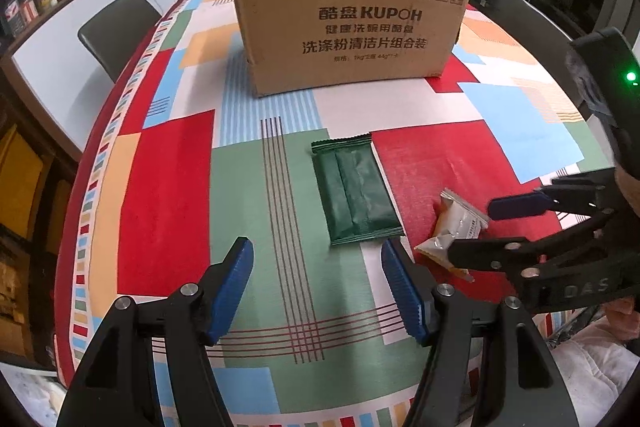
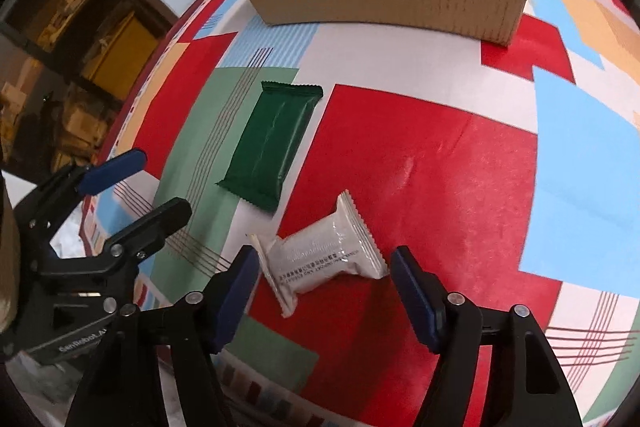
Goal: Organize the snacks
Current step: 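Move both tools back over the green pack and white pack, then grasp the white pack with the right tool while the left tool grasps the green pack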
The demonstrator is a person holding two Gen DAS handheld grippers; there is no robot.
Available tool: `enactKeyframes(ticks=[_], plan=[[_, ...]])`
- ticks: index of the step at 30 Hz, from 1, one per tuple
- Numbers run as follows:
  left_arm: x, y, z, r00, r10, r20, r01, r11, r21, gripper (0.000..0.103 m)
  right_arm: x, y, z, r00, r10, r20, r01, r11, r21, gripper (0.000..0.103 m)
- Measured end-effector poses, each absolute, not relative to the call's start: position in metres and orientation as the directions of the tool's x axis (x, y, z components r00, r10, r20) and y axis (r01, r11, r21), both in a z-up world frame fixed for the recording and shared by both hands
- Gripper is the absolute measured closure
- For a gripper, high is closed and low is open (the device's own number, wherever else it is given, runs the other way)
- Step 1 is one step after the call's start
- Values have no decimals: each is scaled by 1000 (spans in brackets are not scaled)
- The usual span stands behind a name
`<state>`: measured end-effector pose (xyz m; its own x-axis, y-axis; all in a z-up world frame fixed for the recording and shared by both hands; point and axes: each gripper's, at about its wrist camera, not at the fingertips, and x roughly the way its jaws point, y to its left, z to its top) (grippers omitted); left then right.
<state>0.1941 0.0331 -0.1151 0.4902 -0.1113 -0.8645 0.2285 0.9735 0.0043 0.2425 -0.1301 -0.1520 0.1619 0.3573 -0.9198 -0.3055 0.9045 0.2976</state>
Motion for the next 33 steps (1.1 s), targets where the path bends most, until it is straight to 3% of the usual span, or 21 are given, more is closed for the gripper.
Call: enactKeyframes(ticks=[19, 29, 33], plan=[[199, 45, -113, 520, -96, -849, 195, 981, 9, 36, 254, -122, -155, 131, 424, -896, -210, 895, 393, 34], [204, 42, -132, 465, -137, -874, 197, 979, -49, 36, 256, -109, -162, 164, 306, -938, -264, 929, 258, 59], [209, 38, -134, 456, -152, -877, 198, 978, -66, 36, 254, -103, -162, 183, 259, -948, -304, 932, 196, 63]])
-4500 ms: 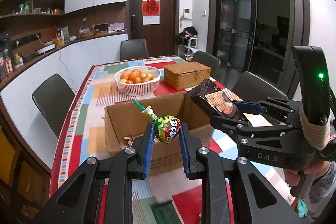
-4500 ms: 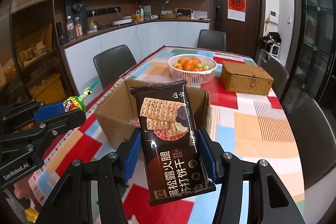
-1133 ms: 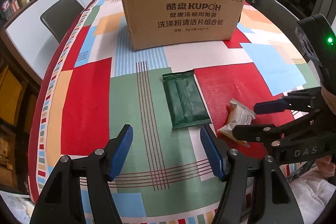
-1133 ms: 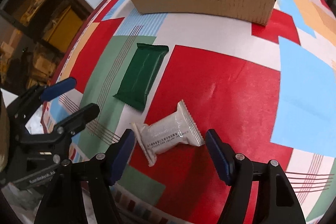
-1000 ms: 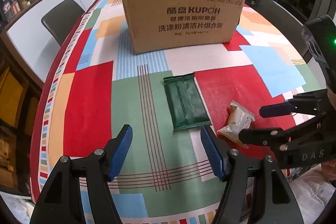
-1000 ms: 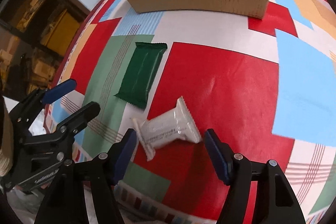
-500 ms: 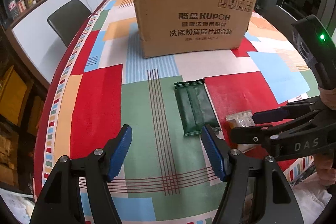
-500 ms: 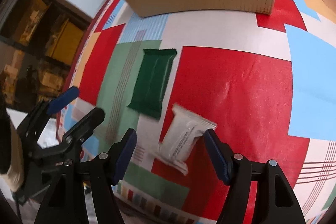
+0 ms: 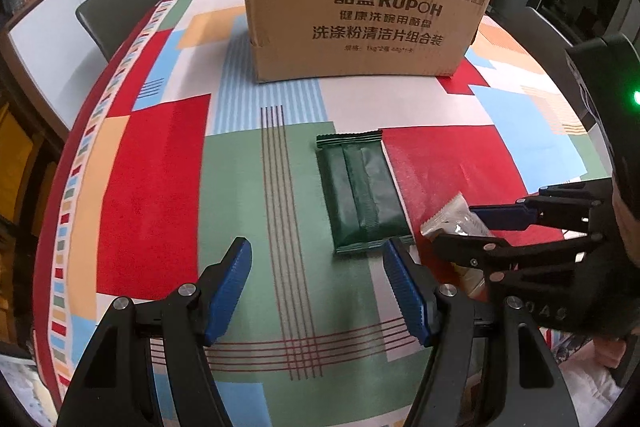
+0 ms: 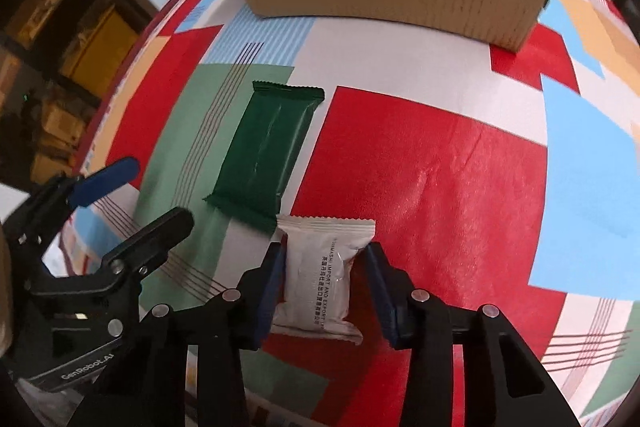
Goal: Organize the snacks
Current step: 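Grasp the white pack with the right tool while the left tool grasps the green pack, then carry both packs over the cardboard box and open both tools to drop them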
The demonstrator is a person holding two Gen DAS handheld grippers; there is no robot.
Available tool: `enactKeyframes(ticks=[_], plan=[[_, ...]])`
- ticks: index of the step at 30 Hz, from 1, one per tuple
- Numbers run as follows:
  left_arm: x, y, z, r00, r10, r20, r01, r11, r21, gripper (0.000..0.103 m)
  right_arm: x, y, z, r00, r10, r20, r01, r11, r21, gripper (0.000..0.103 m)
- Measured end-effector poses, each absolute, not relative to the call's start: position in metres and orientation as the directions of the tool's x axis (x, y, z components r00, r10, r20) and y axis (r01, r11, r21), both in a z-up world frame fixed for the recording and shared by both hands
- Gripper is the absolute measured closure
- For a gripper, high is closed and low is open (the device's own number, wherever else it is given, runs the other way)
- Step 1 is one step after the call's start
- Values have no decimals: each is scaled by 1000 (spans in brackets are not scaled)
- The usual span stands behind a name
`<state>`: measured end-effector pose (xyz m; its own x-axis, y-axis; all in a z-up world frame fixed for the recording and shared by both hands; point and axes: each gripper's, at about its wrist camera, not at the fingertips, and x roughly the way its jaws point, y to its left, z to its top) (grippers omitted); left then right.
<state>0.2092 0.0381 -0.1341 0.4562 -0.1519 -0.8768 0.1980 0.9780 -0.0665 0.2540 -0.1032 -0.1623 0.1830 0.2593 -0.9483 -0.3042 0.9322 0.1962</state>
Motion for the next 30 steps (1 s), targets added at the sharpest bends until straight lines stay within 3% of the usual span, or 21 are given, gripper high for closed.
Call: enactKeyframes(ticks=[2, 14, 30], plan=[[211, 37, -134, 454, -160, -877, 199, 977, -76, 36, 253, -102, -162, 203, 237, -950, -320, 933, 165, 70], [239, 14, -142, 422, -210, -882, 226, 967, -122, 36, 263, -139, -146, 327, 239, -914, -238, 957, 165, 71], [264, -15, -162, 408, -119, -905, 229, 973, -25, 59, 265, -161, -146, 361, 264, -895, -167, 962, 216, 70]])
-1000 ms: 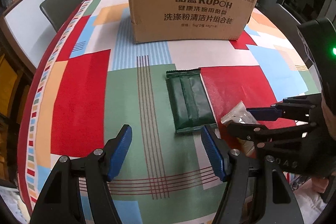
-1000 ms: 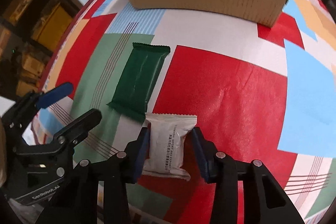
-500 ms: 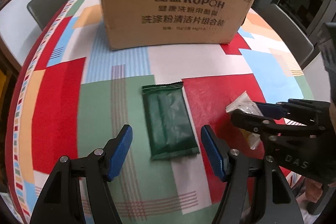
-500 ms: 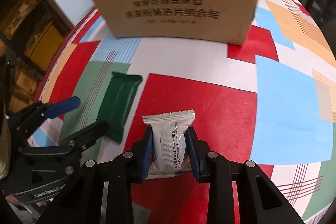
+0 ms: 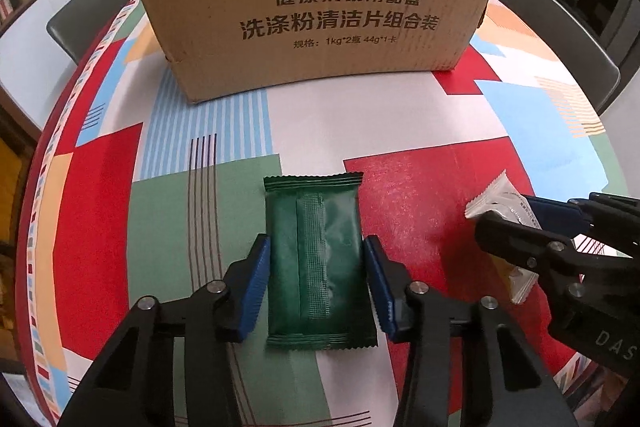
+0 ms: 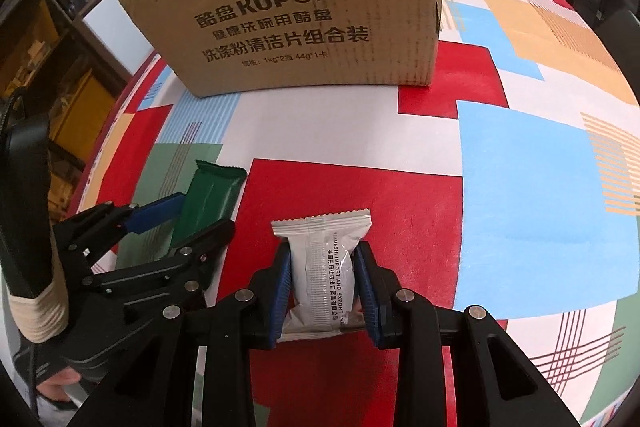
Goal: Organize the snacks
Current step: 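Carry both packs over the cardboard box and open both tools to drop them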
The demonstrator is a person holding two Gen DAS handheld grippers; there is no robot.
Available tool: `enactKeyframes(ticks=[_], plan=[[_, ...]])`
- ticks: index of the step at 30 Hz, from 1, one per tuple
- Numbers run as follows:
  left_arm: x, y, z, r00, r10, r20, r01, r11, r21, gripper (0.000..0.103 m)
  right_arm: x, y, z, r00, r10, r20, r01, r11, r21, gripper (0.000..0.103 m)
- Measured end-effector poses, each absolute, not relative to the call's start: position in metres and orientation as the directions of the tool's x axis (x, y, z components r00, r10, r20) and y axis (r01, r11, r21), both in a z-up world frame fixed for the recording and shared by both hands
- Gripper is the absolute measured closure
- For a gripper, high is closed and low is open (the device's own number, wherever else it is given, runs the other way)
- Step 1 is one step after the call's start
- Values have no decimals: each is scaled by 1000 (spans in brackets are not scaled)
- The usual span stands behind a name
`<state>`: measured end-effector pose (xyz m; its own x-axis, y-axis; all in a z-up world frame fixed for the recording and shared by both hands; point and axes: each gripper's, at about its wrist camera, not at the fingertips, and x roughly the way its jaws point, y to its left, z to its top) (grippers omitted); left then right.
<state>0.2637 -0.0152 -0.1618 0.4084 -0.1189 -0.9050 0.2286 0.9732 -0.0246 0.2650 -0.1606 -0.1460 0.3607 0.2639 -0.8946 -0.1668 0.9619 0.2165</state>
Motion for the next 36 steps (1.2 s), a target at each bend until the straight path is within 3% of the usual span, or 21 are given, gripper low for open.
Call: enactKeyframes(ticks=[17, 36], plan=[[261, -9, -134, 457, -155, -876, 223, 973, -56, 60, 262, -166, -139, 382, 265, -886, -168, 962, 215, 70], [250, -1, -42, 659, -203, -724, 246, 968, -48, 60, 265, -175, -62, 570, 255, -781, -194, 965, 174, 71]])
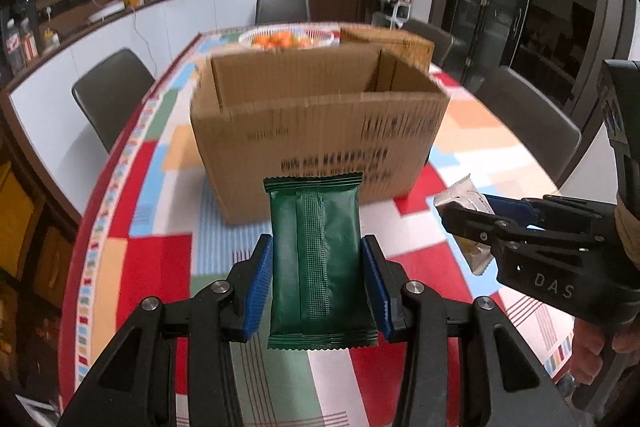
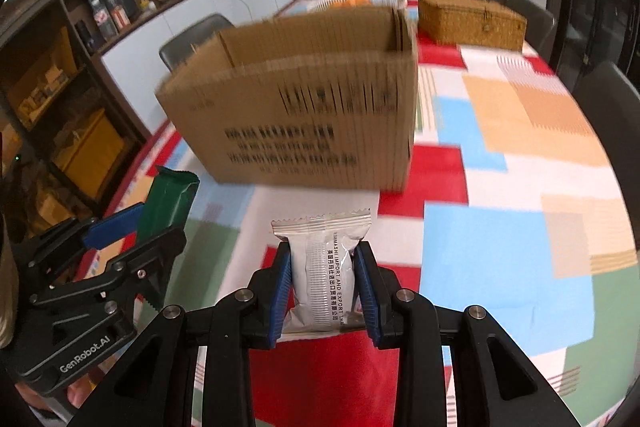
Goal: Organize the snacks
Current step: 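Carry both packs over the cardboard box and open both tools to drop them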
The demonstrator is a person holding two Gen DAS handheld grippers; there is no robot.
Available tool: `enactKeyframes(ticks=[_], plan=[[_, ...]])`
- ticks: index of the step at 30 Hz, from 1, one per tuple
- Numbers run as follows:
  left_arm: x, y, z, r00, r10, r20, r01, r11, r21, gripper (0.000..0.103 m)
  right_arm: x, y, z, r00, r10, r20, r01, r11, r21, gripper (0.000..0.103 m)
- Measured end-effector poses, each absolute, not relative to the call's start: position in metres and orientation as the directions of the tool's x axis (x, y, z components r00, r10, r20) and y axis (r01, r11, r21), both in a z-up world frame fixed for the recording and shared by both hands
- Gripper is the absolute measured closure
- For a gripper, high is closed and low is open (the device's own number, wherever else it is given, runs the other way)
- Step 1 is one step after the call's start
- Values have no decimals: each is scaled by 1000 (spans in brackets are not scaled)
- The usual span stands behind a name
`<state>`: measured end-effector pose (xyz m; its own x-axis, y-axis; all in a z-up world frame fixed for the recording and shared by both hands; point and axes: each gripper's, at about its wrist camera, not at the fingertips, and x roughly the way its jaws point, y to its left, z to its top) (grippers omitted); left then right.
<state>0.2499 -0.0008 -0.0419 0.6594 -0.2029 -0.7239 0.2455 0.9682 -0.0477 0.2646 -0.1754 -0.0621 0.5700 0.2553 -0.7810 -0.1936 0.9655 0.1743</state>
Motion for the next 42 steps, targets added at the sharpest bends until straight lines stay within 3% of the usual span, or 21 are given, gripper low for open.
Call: enactKeyframes(ticks=[11, 20, 42], plan=[[267, 4, 11, 758, -203, -620, 238, 971, -27, 60, 285, -174, -3, 700, 249, -669, -200, 968, 151, 71], [300, 10, 37, 778, -219, -589, 241, 970, -42, 60, 315, -168, 32, 748, 252, -614, -210, 967, 142, 70], [406, 10, 9, 672, -213, -710, 217, 972, -86, 60, 407, -147, 15, 681, 190, -707, -202, 977, 69, 70]])
